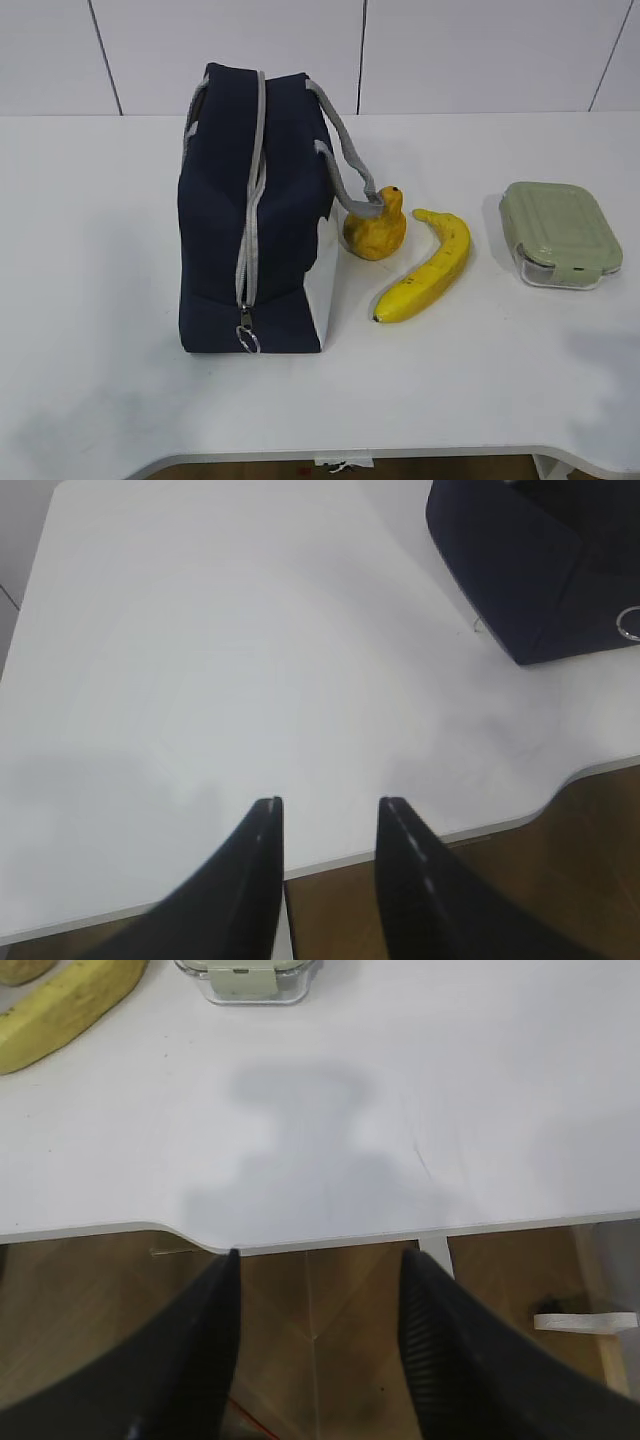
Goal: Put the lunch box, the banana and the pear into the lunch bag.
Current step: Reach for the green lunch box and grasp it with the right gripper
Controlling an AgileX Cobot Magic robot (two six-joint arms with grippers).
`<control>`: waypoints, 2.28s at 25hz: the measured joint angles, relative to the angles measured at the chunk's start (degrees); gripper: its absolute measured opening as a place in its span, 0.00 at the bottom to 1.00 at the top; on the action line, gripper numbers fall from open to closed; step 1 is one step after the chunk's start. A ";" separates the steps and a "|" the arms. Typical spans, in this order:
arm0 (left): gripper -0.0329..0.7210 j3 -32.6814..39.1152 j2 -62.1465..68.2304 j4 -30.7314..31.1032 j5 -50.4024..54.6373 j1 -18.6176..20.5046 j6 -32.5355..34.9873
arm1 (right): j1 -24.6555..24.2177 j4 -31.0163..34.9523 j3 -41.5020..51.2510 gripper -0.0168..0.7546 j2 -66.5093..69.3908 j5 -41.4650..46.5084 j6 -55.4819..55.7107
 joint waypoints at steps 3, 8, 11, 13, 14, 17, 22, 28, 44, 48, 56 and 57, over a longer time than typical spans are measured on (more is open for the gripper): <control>0.37 0.00 0.00 0.00 0.00 0.00 0.00 | 0.00 -0.04 -0.64 0.52 0.88 -0.29 0.00; 0.37 0.00 0.00 0.00 0.00 0.00 0.00 | 0.00 -0.13 -0.89 0.52 4.22 -0.41 0.98; 0.37 0.00 0.00 0.00 0.00 0.00 0.00 | 0.00 -0.17 -0.89 0.52 7.90 -0.60 4.21; 0.37 0.00 0.00 0.00 0.00 0.00 0.00 | 0.00 -0.26 -1.76 0.52 10.91 -0.74 5.58; 0.37 0.00 0.00 0.00 0.00 0.00 0.00 | 0.00 -0.26 -2.31 0.52 12.45 -0.97 5.82; 0.37 0.00 0.00 0.00 0.00 0.00 0.00 | 0.00 -0.71 -4.84 0.52 17.15 -1.33 6.19; 0.37 0.00 0.00 0.10 0.00 0.00 0.00 | 0.00 -2.89 -8.59 0.52 25.45 -3.80 6.85; 0.37 0.00 0.00 0.10 0.00 0.00 0.00 | 0.00 -3.04 -13.73 0.52 35.57 -5.98 7.35; 0.37 0.00 0.00 0.10 0.00 0.00 0.00 | -8.40 8.33 -33.91 0.52 58.25 -5.48 -4.84; 0.37 0.00 0.00 0.10 0.00 0.00 0.00 | -15.00 20.03 -38.60 0.52 63.14 -0.09 -15.30; 0.37 0.00 0.00 0.10 0.00 0.00 0.00 | -25.17 36.54 -44.41 0.52 71.38 5.75 -32.36; 0.37 0.00 0.00 0.10 0.00 0.00 0.00 | -26.23 37.98 -44.58 0.52 72.39 5.75 -33.49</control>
